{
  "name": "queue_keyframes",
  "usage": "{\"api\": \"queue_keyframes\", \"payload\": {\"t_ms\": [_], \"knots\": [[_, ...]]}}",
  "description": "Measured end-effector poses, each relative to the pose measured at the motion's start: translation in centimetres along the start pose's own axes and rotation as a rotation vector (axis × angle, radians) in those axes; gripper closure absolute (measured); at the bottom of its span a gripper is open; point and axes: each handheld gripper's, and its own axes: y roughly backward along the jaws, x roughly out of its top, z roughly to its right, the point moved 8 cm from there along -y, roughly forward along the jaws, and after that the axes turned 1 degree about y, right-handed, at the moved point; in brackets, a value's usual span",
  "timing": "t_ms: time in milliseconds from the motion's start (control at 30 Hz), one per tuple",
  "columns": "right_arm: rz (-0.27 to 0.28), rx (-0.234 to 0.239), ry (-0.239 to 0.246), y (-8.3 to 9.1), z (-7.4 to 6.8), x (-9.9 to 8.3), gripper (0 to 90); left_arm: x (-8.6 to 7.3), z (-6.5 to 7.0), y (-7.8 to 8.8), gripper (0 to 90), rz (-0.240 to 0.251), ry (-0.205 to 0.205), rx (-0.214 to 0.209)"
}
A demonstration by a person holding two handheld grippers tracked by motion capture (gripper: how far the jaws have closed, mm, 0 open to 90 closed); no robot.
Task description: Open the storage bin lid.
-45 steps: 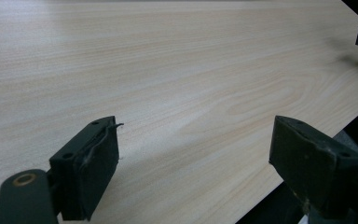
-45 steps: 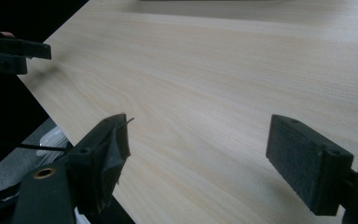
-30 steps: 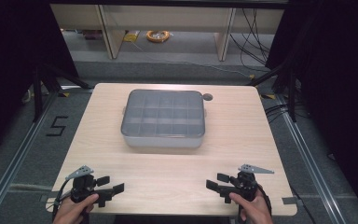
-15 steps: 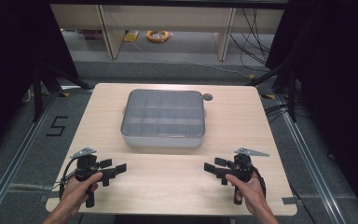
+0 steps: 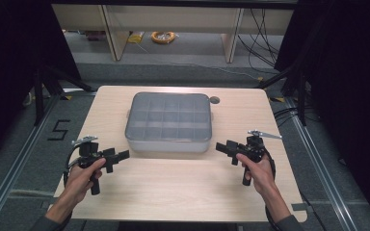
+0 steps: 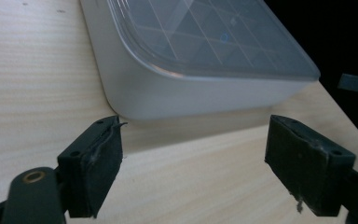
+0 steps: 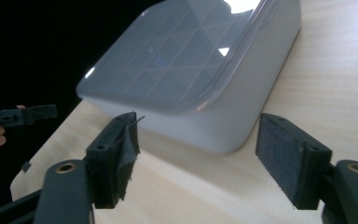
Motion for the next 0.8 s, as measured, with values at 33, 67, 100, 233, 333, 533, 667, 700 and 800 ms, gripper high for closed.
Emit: {"api": "queue_keyframes", "payload": {"t_ms": [33,67,100,233,333,533,667,700,800], "knots": [[0.01,0.0,-0.004,-0.2,0.3,0.5,33.0,0.3,-0.2,-0.2,21.1,0.002,0.008,-0.002],[0.004,0.006,-0.046,-0.3,0.3,0.8,33.0,0.5,-0.3,-0.4,21.4,-0.006,0.009,-0.001],[0.009,0.005,-0.027,-0.5,0.7,1.2,33.4,0.7,-0.5,-0.7,21.3,-0.019,0.013,-0.004],[0.018,0.0,-0.045,-1.3,1.4,2.4,36.6,1.4,-1.0,-1.4,22.7,-0.032,0.029,-0.005],[0.013,-0.014,-0.067,-2.5,1.8,3.5,37.4,2.4,-1.3,-2.4,23.4,-0.018,0.01,0.041],[0.0,-0.035,-0.104,-4.0,2.7,4.4,38.6,4.4,-1.6,-3.5,24.1,-0.016,0.041,0.032],[0.008,-0.046,-0.108,-5.3,3.7,5.2,41.4,6.6,-2.2,-4.8,24.1,-0.006,0.051,0.055],[0.007,-0.046,-0.107,-5.6,3.8,5.4,41.4,7.0,-2.4,-5.0,24.2,-0.002,0.056,0.062],[-0.01,-0.053,-0.155,-6.1,3.4,5.7,42.1,8.0,-3.2,-5.9,25.0,-0.001,0.075,0.073]]}}
